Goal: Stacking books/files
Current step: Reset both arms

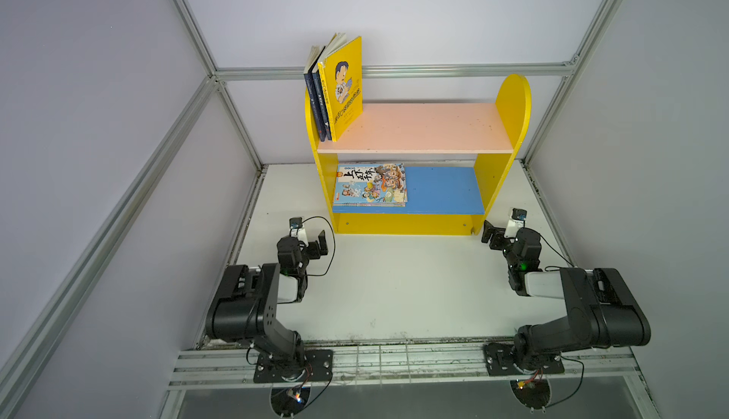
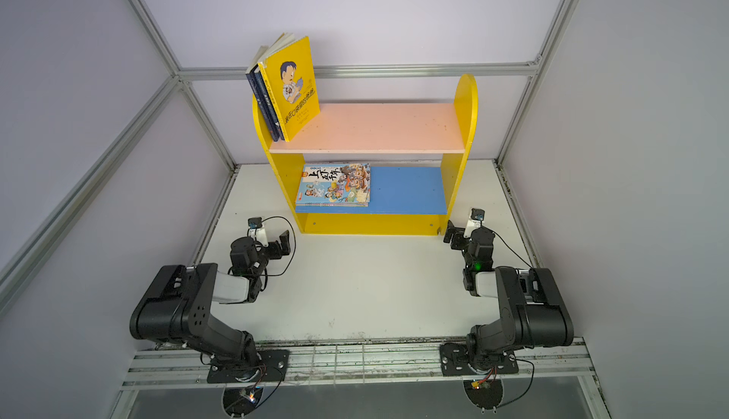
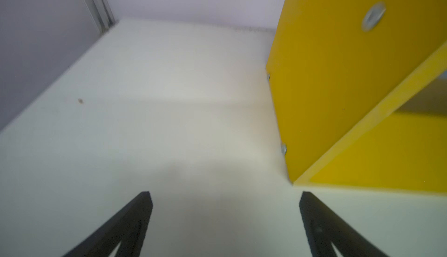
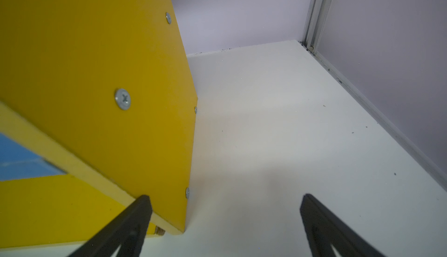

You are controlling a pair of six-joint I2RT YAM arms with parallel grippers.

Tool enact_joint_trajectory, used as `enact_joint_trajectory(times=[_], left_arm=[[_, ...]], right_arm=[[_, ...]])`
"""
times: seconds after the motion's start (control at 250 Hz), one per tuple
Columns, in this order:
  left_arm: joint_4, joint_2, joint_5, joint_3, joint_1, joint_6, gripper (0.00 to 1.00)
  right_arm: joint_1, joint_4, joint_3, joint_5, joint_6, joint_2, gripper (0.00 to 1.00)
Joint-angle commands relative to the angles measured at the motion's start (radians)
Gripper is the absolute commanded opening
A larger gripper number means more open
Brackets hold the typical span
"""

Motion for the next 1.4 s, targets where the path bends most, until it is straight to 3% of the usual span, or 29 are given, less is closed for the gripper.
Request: enact_joint_trajectory(times=[0.0, 0.068, 0.236, 0.316, 0.696, 0.84, 0.992, 1.068, 1.396], left_arm=[[0.155, 0.011, -0.008, 0.023, -0.007, -0.003, 1.0], [0.047, -0.005, -0.011, 0.065, -0.007, -0.006, 1.0], [-0.005, 0.0, -0.025, 0.098, -0.014, -0.004, 1.0], [-0.002, 0.001, -0.025, 0.099, -0.014, -0.004, 1.0], [-0.032, 0.002, -0.013, 0.116, -0.018, 0.007, 1.0], [-0.033, 0.002, -0.013, 0.116, -0.018, 0.007, 1.0], [-0.033, 0.001, -0.013, 0.116, -0.018, 0.008, 1.0], [-0.033, 0.002, -0.013, 0.115, -0.019, 0.007, 1.0], [-0.033, 0.001, -0.014, 0.116, -0.018, 0.008, 1.0]], right_arm=[[0.004, -0.015, 0.009, 0.002, -0.011, 0.003, 1.0], [0.005, -0.021, 0.01, 0.003, -0.012, 0.001, 1.0], [0.01, -0.04, 0.022, 0.006, -0.018, 0.003, 1.0], [0.093, -0.134, 0.062, 0.115, -0.093, 0.001, 1.0], [0.097, 0.011, -0.009, 0.124, -0.101, -0.004, 1.0], [0.097, 0.158, -0.078, 0.342, -0.022, 0.009, 1.0], [0.099, -0.058, 0.028, 0.289, -0.03, 0.0, 1.0], [0.106, 0.009, 0.002, 0.274, -0.059, 0.01, 1.0], [0.106, -0.027, 0.019, 0.275, -0.058, 0.009, 1.0]])
